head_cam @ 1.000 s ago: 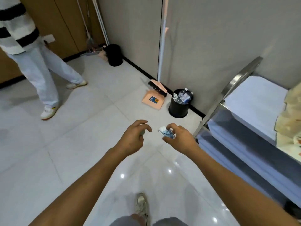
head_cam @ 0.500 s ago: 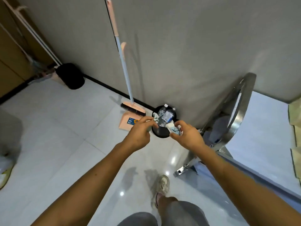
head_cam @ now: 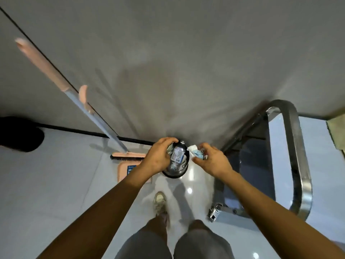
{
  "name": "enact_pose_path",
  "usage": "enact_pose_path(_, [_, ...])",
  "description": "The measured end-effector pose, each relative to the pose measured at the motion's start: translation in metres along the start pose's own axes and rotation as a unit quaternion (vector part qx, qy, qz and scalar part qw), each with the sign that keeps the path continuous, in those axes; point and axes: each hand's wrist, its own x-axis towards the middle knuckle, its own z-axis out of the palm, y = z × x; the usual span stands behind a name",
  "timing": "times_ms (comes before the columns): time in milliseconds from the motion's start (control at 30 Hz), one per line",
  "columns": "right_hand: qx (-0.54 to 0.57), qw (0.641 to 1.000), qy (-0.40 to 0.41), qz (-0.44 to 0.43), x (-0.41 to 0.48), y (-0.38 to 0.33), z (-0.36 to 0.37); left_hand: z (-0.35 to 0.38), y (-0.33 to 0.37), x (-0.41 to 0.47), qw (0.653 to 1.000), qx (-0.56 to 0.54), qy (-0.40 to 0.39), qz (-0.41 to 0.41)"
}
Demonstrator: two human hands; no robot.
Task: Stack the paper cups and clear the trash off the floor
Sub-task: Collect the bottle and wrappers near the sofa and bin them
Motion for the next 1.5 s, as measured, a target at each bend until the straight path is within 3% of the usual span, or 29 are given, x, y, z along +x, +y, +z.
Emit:
enact_pose_path(233, [0.019,0.998,0.010,0.065,0.038,-0.018,0.001,-0.021,-0.022,0.067,0.996,0.009,-0.069,0.050])
enact_pose_path(467, [0.009,0.996,-0.003,0.094,0.064,-0.021,0.001,-0.028,-0.043,0.086,0.996,-0.006,-0.072,0.060])
enact_pose_path(933, [-0.009,0.998,-0.056,0.023,0.105,-0.060,0.018,-0.062,-0.063,0.097,0.998,0.021,-0.060,0.008])
enact_pose_path(1500, [-0.009,0.998,-0.057,0.027,0.088,-0.038,-0.012,-0.066,-0.028,0.098,0.996,0.022,-0.081,0.028])
